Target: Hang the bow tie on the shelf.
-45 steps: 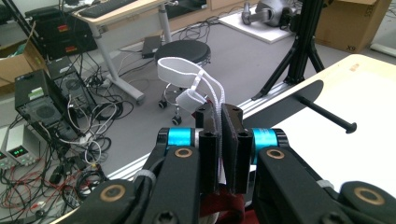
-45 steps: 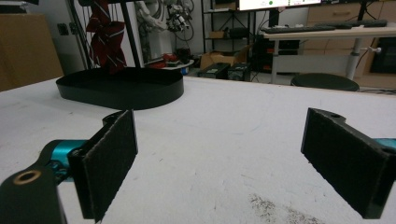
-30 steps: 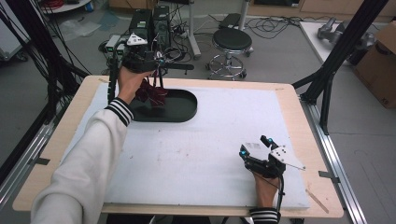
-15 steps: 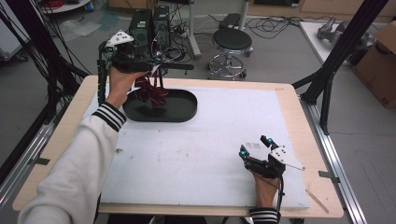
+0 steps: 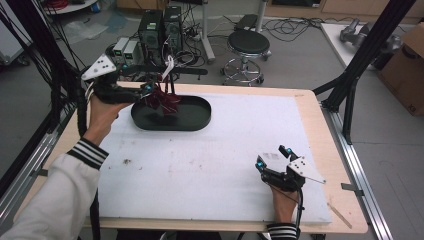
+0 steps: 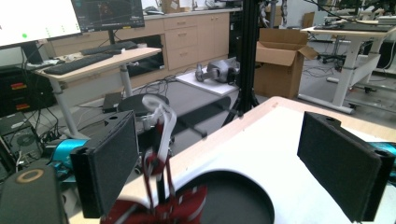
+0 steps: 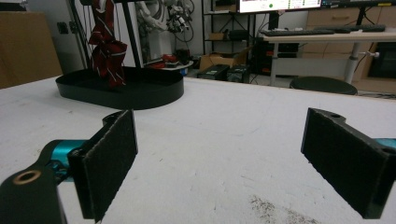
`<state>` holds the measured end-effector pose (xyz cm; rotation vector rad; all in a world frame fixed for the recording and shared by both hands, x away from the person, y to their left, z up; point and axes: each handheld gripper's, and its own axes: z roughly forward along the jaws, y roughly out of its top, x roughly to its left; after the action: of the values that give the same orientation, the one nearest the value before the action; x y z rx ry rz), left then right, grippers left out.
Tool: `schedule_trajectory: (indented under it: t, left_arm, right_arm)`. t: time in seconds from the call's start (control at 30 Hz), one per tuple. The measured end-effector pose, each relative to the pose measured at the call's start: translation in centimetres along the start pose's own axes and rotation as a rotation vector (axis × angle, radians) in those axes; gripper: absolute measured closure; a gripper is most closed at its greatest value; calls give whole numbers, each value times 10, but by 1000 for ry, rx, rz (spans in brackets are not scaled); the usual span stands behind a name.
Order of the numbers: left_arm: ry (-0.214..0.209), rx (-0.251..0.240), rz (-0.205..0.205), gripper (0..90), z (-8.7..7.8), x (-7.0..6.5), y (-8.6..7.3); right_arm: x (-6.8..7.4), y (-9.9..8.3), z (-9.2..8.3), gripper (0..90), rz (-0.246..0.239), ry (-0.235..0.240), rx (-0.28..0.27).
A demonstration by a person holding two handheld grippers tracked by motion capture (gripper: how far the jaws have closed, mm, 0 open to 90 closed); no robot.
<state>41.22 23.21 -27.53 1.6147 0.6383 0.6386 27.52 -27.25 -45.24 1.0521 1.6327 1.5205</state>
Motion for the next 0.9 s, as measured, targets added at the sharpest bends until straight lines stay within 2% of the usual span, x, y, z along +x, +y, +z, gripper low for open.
schedule_trajectory:
  t: [0.1, 0.23, 0.33, 0.4, 0.53, 0.63, 0.83, 0.87, 0.9]
  left_arm:
    - [-2, 13, 8, 129, -19, -3, -13]
    - [-15, 30, 40, 130, -43, -8, -35]
    - [-21, 39, 16, 129, -58, -8, -56]
    - [-16, 52, 20, 129, -66, -10, -70]
    - [-19, 73, 25, 129, -78, -18, -94]
    - [-35, 88, 2, 129, -83, -26, -113]
    - [-51, 110, 3, 130, -91, -42, -146]
    - [-39, 105, -11, 129, -95, -43, -158]
    - [-39, 105, -11, 129, -95, -43, -158]
  right_arm:
    - [0, 0, 0, 98, -2, -1, -2]
    - [0, 0, 0, 98, 4, -1, -2]
    - [-1, 0, 0, 98, 13, 0, -4]
    - [0, 0, 0, 98, 15, 1, -3]
    - [0, 0, -1, 98, 8, -3, -3]
    - [0, 0, -1, 98, 5, -4, -4]
    - [0, 0, -1, 98, 0, -8, -10]
    - [1, 0, -1, 98, 4, -8, -10]
    - [1, 0, -1, 98, 4, -8, -10]
